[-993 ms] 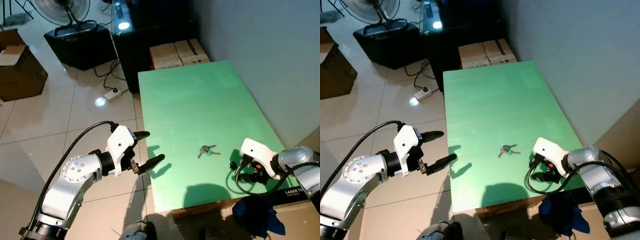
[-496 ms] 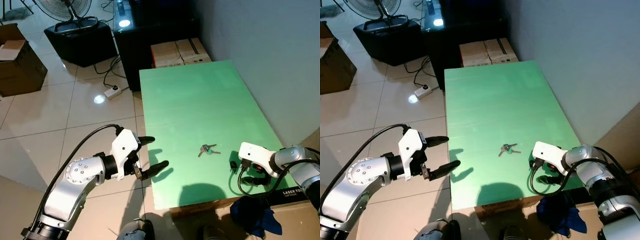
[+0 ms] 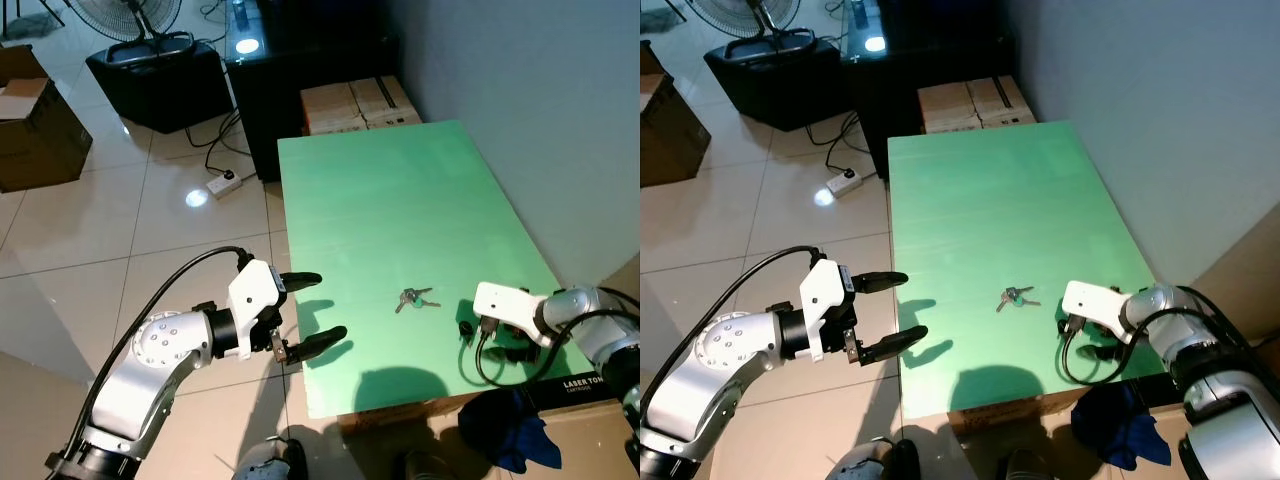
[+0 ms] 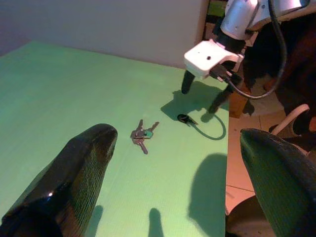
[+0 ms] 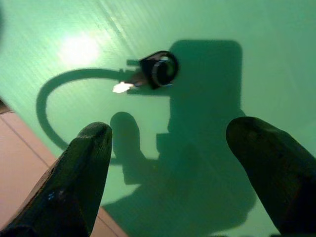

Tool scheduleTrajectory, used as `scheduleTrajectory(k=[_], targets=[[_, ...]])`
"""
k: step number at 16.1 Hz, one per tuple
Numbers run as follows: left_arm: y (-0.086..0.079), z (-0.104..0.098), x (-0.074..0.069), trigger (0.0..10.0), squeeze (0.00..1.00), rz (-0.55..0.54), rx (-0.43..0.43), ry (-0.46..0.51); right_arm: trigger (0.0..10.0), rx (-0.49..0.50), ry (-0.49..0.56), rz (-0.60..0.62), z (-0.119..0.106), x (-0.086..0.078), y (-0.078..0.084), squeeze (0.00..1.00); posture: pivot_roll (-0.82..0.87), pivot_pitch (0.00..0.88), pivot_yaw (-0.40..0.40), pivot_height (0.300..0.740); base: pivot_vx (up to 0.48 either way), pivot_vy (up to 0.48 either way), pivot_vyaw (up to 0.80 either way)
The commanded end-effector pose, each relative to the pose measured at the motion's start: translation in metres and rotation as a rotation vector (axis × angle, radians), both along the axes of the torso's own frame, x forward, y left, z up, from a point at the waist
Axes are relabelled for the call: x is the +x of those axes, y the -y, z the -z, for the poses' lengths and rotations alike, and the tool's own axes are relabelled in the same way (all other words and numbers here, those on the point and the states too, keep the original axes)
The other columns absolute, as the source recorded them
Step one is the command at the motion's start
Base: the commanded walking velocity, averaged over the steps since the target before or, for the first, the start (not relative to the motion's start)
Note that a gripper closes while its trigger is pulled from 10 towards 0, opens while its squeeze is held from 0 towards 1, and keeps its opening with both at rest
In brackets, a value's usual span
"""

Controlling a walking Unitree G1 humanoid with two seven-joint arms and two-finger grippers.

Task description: Hang keys on a hook

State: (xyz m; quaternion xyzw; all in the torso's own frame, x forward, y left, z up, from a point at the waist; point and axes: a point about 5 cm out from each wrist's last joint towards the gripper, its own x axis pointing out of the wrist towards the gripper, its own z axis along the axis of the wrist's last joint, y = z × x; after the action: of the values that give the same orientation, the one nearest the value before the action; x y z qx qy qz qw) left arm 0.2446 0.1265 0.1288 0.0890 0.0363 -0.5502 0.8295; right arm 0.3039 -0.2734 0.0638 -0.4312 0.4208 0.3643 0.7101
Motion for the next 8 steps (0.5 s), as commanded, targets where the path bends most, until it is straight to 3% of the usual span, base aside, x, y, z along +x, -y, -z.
scheduleTrajectory(k=[1,8], targets=[[0.0006,0.0021,-0.0012,10.0,0.00,0.025,0.010,-0.006,10.0,-0.003,0.016,-0.017,0.0001,0.0028,-0.0039,0.00,-0.03,0.151,0.082,0.740,0.000,0.000,0.00],[0.0012,0.0017,-0.0019,10.0,0.00,0.031,0.016,0.002,9.8,-0.026,0.061,-0.045,0.0060,0.0061,-0.0094,0.00,-0.02,0.166,0.077,0.740,0.000,0.000,0.00]])
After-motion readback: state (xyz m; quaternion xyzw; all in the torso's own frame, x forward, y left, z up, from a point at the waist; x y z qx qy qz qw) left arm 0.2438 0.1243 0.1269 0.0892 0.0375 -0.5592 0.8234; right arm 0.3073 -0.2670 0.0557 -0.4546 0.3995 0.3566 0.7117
